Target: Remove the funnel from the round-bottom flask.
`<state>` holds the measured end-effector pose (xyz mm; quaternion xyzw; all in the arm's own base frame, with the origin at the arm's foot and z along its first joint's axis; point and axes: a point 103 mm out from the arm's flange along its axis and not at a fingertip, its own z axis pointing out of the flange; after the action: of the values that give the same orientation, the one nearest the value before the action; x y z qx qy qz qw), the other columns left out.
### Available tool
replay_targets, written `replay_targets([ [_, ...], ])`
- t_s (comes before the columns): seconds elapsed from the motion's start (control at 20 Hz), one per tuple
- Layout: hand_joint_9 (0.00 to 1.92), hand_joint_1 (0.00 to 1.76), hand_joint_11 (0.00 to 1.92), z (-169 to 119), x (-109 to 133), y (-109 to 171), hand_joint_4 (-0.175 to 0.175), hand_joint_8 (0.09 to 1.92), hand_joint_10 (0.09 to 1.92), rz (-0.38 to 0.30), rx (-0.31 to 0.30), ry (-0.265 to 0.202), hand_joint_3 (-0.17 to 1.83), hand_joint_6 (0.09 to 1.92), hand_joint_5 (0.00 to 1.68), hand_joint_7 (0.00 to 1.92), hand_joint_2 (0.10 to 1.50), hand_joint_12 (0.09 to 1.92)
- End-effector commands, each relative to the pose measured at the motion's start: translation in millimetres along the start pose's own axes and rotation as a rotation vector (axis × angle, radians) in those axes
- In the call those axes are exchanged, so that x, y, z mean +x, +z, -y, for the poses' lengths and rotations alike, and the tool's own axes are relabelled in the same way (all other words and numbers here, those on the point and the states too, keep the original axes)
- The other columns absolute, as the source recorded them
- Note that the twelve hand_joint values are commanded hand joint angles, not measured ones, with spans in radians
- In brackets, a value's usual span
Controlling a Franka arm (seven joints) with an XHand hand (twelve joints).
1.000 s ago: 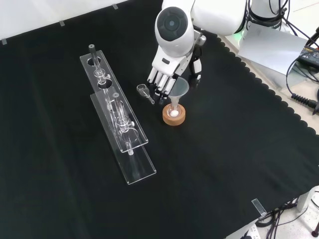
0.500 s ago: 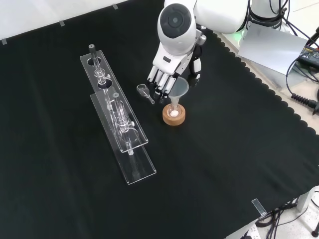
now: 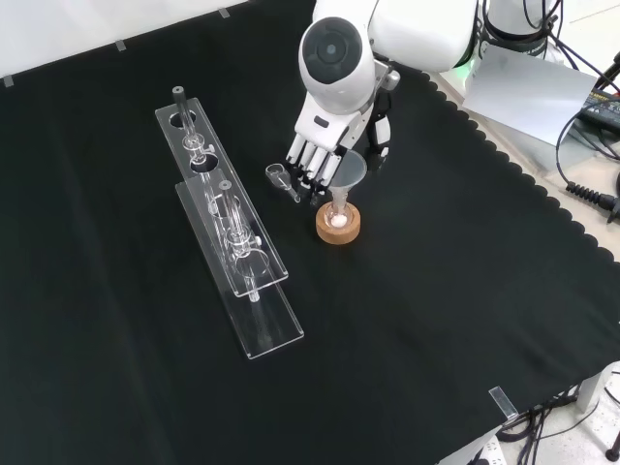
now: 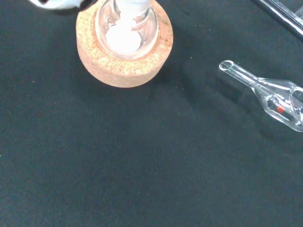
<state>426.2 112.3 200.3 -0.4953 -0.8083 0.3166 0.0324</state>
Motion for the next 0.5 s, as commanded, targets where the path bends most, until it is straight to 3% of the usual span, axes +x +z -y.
replay_targets([
  [0.05,0.73,0.76,0.3,6,0,-5,-0.022,0.66,0.58,0.033,-0.119,0.022,0.63,0.09,0.37,0.26,0.67,1.41],
  [0.15,0.92,0.8,0.38,9,1,-8,-0.024,0.65,0.53,0.042,-0.17,0.035,0.64,0.12,0.56,0.46,0.71,1.36],
  [0.25,1.08,0.83,0.45,12,0,-11,-0.024,0.64,0.48,0.05,-0.198,0.042,0.64,0.31,0.67,0.62,0.74,1.31],
  [0.4,1.18,0.86,0.52,15,-1,-16,-0.026,0.65,0.46,0.066,-0.21,0.036,0.66,0.59,0.67,0.71,0.76,1.27],
  [0.5,1.2,0.86,0.54,18,-3,-21,-0.028,0.65,0.46,0.084,-0.206,0.034,0.67,0.66,0.67,0.72,0.77,1.27],
])
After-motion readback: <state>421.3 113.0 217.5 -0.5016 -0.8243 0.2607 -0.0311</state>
